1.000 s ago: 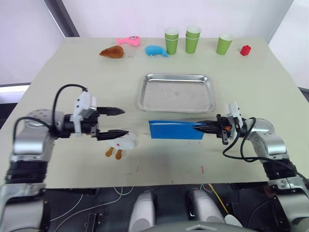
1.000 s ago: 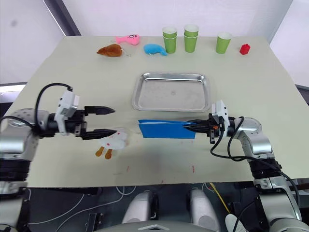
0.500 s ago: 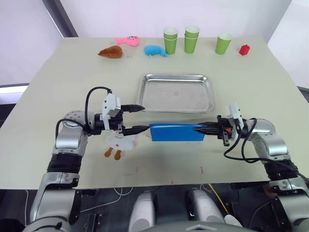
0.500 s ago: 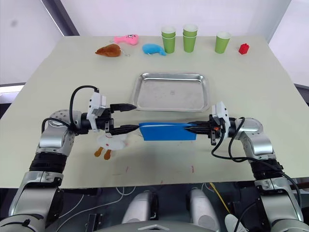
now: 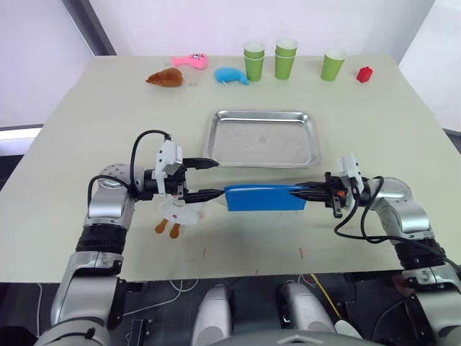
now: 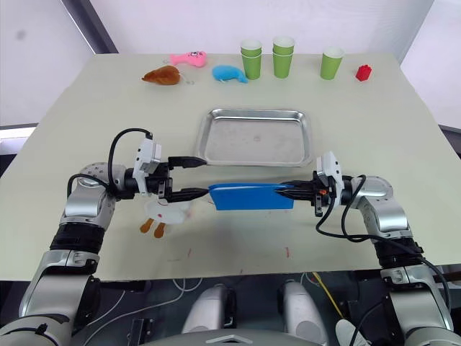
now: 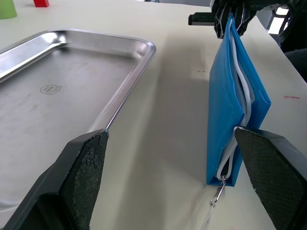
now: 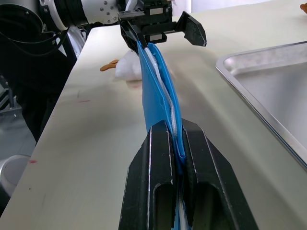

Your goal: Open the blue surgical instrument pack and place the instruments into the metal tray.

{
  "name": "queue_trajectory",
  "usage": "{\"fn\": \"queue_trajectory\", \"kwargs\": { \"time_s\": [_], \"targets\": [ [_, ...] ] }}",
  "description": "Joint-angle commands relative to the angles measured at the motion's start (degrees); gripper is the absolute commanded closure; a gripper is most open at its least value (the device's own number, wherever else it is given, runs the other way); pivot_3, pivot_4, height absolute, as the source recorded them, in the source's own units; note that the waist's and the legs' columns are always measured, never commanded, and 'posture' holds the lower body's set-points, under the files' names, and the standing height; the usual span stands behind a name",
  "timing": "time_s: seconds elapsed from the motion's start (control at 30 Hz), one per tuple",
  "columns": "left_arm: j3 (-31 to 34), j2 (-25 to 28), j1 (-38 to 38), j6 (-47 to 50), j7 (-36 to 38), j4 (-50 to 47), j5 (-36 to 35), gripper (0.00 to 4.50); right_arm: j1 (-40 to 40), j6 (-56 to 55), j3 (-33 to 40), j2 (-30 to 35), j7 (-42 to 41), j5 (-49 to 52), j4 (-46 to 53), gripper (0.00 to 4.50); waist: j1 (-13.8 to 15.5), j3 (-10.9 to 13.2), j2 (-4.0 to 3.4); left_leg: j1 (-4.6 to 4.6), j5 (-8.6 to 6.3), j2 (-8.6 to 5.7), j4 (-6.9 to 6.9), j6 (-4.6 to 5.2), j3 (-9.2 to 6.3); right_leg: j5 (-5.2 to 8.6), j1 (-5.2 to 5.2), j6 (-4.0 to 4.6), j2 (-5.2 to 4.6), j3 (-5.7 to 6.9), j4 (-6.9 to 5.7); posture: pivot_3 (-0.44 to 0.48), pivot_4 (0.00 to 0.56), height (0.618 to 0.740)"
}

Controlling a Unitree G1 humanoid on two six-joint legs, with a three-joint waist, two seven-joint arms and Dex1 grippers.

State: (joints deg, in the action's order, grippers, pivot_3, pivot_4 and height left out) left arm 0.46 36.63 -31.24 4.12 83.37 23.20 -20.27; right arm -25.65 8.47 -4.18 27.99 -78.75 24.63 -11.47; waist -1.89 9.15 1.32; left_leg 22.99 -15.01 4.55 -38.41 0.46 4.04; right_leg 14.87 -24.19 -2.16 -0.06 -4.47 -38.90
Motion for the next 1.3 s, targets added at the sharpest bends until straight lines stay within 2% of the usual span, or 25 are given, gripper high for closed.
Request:
{"fn": "queue_trajectory", "kwargs": {
  "time_s": [0.03, 0.67, 1.0, 1.13, 1.3],
  "targets": [
    [-0.04, 0.76, -0.52, -0.51, 1.34, -1.44, -0.41, 0.07, -0.09, -0.87, 0.44, -0.37, 0.00, 0.96, 2.58, 4.50, 0.00, 0.00, 0.00, 0.00, 0.00, 0.00, 0.00, 0.00, 0.00, 0.00, 0.00, 0.00, 0.00, 0.00, 0.00, 0.000, 0.150, 0.739],
    [0.39, -0.37, -0.03, -1.82, -0.22, -0.04, -0.34, 0.07, -0.66, -0.84, -0.07, -1.34, -0.40, 1.09, 3.10, 4.50, -0.02, 0.00, 0.00, 0.00, 0.00, 0.00, -0.01, 0.00, 0.00, 0.00, 0.00, 0.00, 0.00, 0.00, -0.01, 0.000, 0.150, 0.739],
    [0.39, -2.96, 2.88, 6.05, 0.76, -9.19, -6.14, 0.07, -0.11, 0.18, -0.08, -1.02, -0.65, 1.23, 4.03, 4.50, -0.04, 0.00, 0.01, 0.01, 0.00, 0.00, -0.02, 0.00, -0.03, 0.00, 0.00, 0.00, 0.00, 0.02, -0.04, 0.000, 0.150, 0.739],
    [-0.06, -2.19, 3.24, 6.90, 1.59, -9.41, -5.94, 1.20, -0.07, 0.00, -0.13, -1.09, -0.71, 1.02, 3.63, 4.50, -0.14, 0.00, 0.00, -0.01, 0.00, 0.00, -0.03, 0.00, -0.04, -0.01, 0.02, 0.00, 0.00, 0.02, -0.05, 0.000, 0.150, 0.739],
    [0.23, -1.41, 3.02, 6.61, 2.03, -7.91, -5.22, 3.45, -0.21, -0.26, 0.02, -1.00, -0.69, 0.84, 3.01, 4.50, -0.13, 0.00, 0.00, -0.01, 0.00, 0.00, -0.03, 0.00, -0.04, -0.01, 0.02, 0.00, 0.01, 0.02, -0.04, 0.000, 0.150, 0.739]
  ]
}}
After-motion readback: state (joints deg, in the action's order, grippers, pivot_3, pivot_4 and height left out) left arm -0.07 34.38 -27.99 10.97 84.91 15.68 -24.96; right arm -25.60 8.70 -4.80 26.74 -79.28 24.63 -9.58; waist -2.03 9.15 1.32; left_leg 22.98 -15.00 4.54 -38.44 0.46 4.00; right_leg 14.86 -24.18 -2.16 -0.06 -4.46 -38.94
